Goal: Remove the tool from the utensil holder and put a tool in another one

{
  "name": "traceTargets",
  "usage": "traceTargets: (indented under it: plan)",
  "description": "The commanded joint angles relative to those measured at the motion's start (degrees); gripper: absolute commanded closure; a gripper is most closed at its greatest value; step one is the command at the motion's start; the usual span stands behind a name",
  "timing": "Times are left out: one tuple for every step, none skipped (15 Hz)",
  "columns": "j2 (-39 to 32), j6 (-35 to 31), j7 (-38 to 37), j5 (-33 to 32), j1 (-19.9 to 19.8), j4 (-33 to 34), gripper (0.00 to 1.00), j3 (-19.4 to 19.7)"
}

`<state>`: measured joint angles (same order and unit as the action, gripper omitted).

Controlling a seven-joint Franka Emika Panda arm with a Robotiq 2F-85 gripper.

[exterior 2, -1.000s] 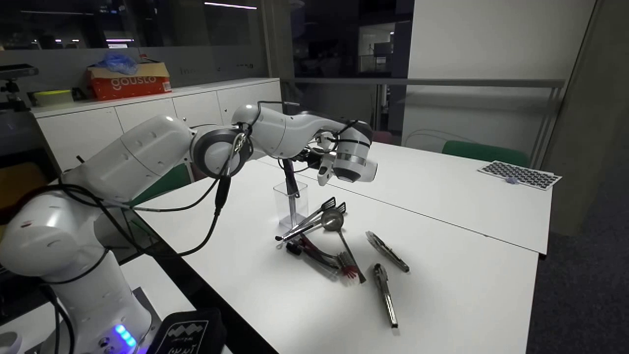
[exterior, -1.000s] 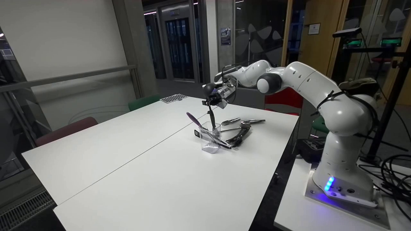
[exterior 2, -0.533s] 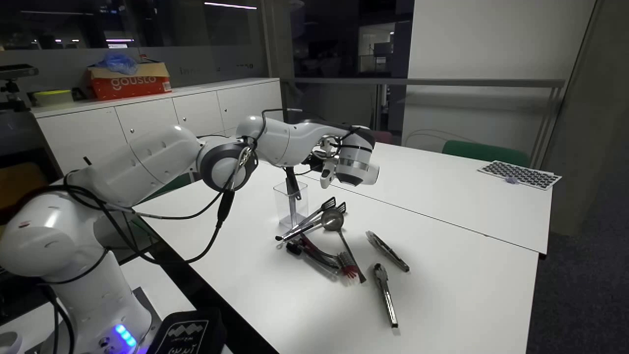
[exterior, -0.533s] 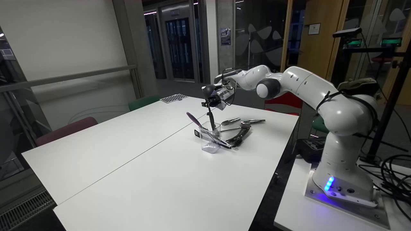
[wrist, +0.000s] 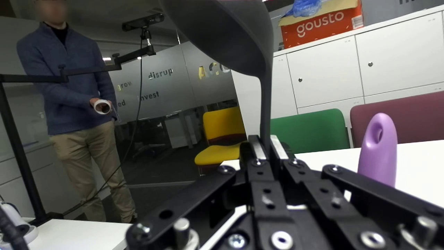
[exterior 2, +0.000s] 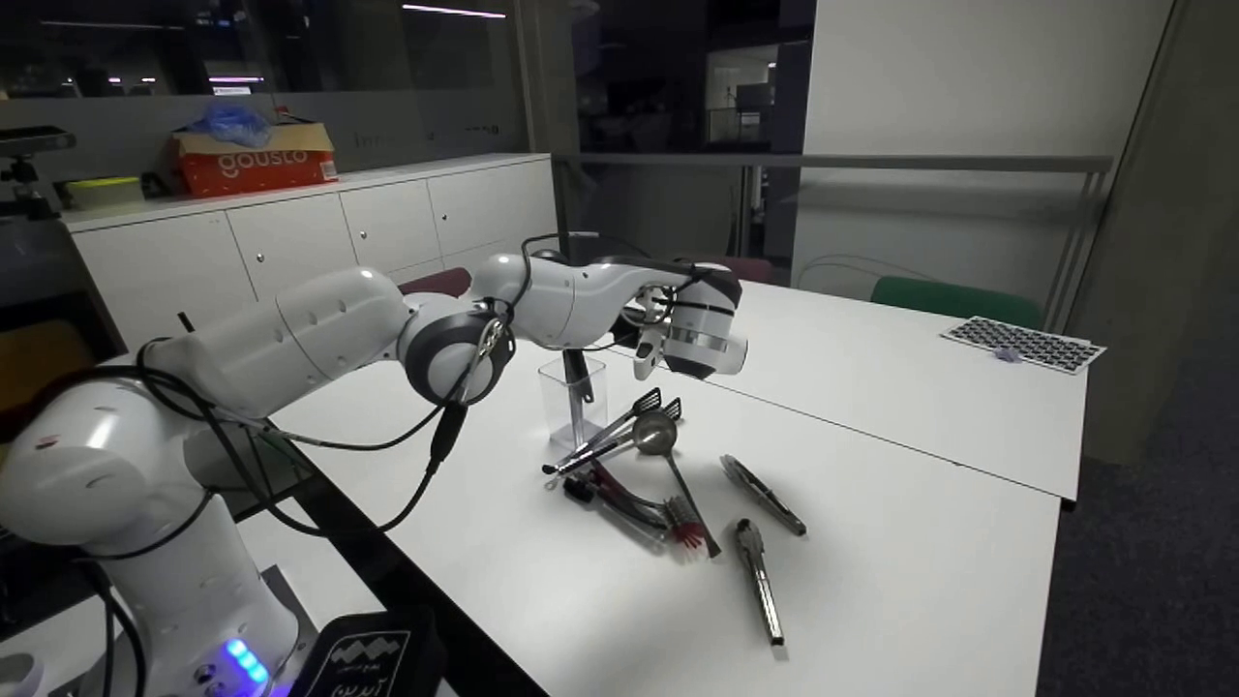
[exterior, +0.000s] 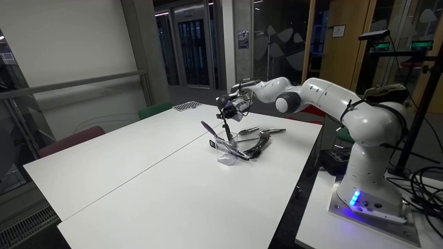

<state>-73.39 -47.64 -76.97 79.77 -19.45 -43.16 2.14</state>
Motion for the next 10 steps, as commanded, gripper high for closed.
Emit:
traceTargets:
  plan:
    - [-4.2, 1.37, -4.74, 1.58, -0.87, 6.57, 0.98, -1.54]
    - [-4.76, 1.33, -4.98, 1.45, -0.81, 7.19, 0.98, -1.56]
    - [-5.51, 1.12, -5.02, 1.19, -0.7, 8.24, 0.98, -1.46]
    - [-6.01, 1.04, -4.82, 0.96, -0.54, 8.95, 0.98, -1.35]
    - [-6.6, 1.24, -4.28, 0.46, -0.43, 9.96, 0.98, -1.04]
    - [-7.14, 1.36, -4.06, 0.17, -0.38, 10.8, 0.98, -0.9]
    - [-7.6, 1.37, -4.11, 0.06, -0.38, 11.41, 0.98, -0.84]
    - [-8.13, 1.27, -4.09, -0.01, -0.36, 12.16, 0.98, -0.79]
    - [-8.44, 1.45, -4.12, -0.01, -0.4, 12.44, 0.98, -0.84]
    - [-8.82, 1.4, -4.01, -0.1, -0.38, 13.08, 0.98, -0.76]
